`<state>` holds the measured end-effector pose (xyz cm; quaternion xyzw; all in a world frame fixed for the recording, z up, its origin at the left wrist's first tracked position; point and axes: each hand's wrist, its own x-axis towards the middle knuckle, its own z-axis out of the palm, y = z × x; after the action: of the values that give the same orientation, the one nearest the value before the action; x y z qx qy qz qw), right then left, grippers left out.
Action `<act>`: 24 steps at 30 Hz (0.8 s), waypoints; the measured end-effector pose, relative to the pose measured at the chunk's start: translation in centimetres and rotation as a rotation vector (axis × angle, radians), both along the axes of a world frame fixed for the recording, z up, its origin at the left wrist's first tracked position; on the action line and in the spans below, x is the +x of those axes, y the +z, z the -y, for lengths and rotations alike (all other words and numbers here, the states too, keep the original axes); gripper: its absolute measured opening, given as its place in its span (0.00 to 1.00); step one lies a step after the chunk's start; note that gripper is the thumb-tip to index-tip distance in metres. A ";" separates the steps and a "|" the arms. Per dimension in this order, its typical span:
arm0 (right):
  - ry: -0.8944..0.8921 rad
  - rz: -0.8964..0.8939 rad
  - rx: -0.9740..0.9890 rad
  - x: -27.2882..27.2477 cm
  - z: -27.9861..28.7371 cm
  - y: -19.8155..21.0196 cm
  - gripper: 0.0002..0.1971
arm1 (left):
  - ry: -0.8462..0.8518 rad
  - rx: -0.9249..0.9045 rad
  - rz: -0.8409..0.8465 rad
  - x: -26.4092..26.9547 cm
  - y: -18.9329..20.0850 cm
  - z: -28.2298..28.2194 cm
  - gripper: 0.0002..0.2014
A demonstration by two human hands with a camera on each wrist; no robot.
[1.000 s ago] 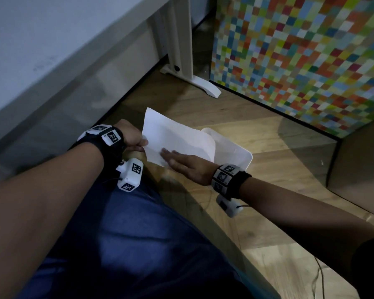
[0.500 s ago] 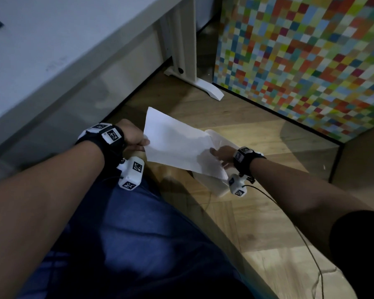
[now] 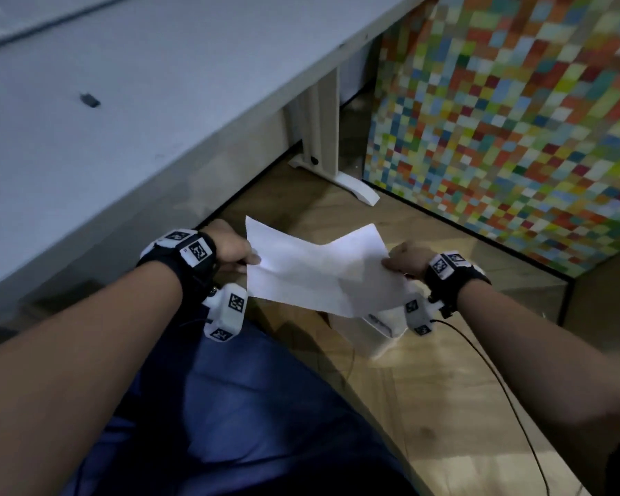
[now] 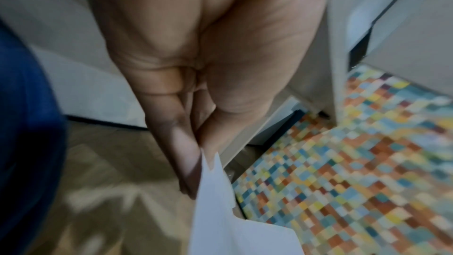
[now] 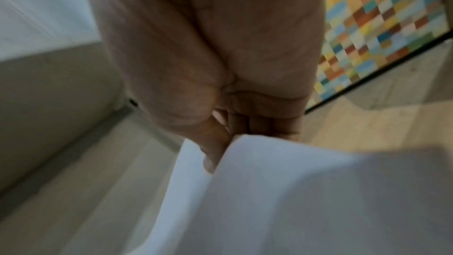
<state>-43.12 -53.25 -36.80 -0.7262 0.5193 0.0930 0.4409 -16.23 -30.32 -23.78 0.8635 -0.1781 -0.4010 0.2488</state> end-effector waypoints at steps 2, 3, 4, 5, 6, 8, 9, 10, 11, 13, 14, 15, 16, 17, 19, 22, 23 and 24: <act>-0.026 0.043 -0.032 -1.8 0.6 4.3 0.21 | -0.011 -0.063 0.002 -1.1 2.3 -0.3 0.10; -0.043 0.055 -0.064 -2.8 1.1 6.3 0.22 | -0.015 -0.104 0.000 -1.7 3.6 -0.4 0.10; -0.040 0.049 -0.104 -3.9 1.6 8.4 0.22 | -0.030 -0.142 -0.011 -2.3 4.9 -0.2 0.09; -0.030 0.041 -0.148 -5.0 1.9 10.6 0.22 | -0.051 -0.178 -0.035 -3.1 6.3 -0.1 0.07; -0.029 0.044 -0.187 -6.0 2.5 12.6 0.22 | -0.077 -0.212 -0.066 -3.9 7.8 0.0 0.04; -0.078 0.103 -0.229 -7.7 3.0 16.8 0.23 | -0.095 -0.300 -0.098 -5.4 11.3 0.1 0.05; -0.109 0.160 -0.250 -8.3 3.1 19.1 0.23 | -0.084 -0.355 -0.079 -5.8 13.1 0.2 0.05; -0.131 0.216 -0.271 -8.6 3.1 21.2 0.24 | -0.066 -0.405 -0.039 -6.0 14.8 0.1 0.05; -0.139 0.262 -0.287 -8.4 2.9 23.6 0.24 | -0.041 -0.443 0.009 -5.7 16.5 -0.1 0.06; -0.098 0.344 -0.328 -6.6 2.4 28.0 0.27 | 0.020 -0.503 0.074 -4.5 19.8 -1.4 0.06; -0.082 0.387 -0.367 -5.0 2.0 29.9 0.28 | 0.049 -0.520 0.096 -3.5 21.3 -2.4 0.07; -0.066 0.440 -0.409 -2.9 1.7 31.7 0.28 | 0.083 -0.537 0.119 -2.2 22.7 -3.6 0.08; -0.056 0.501 -0.432 -0.4 1.4 33.1 0.25 | 0.128 -0.556 0.142 -0.7 23.9 -5.0 0.10; -0.038 0.553 -0.441 2.4 0.7 34.6 0.21 | 0.183 -0.576 0.164 0.9 25.0 -6.7 0.11; 0.023 0.617 -0.439 8.7 -1.2 36.8 0.14 | 0.299 -0.592 0.223 4.3 26.7 -10.8 0.10; 0.201 0.660 -0.440 18.3 -5.4 38.4 0.11 | 0.436 -0.495 0.372 9.0 27.8 -18.2 0.10; 0.268 0.656 -0.443 21.1 -7.1 38.6 0.12 | 0.485 -0.464 0.423 10.4 27.6 -20.7 0.11; 0.341 0.656 -0.442 24.0 -9.0 38.6 0.13 | 0.543 -0.428 0.467 11.5 27.5 -23.5 0.13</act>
<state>-19.14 -44.20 1.82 -0.8698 0.2315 -0.1849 0.3947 -4.71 -6.84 3.73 0.8756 -0.0749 -0.0679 0.4724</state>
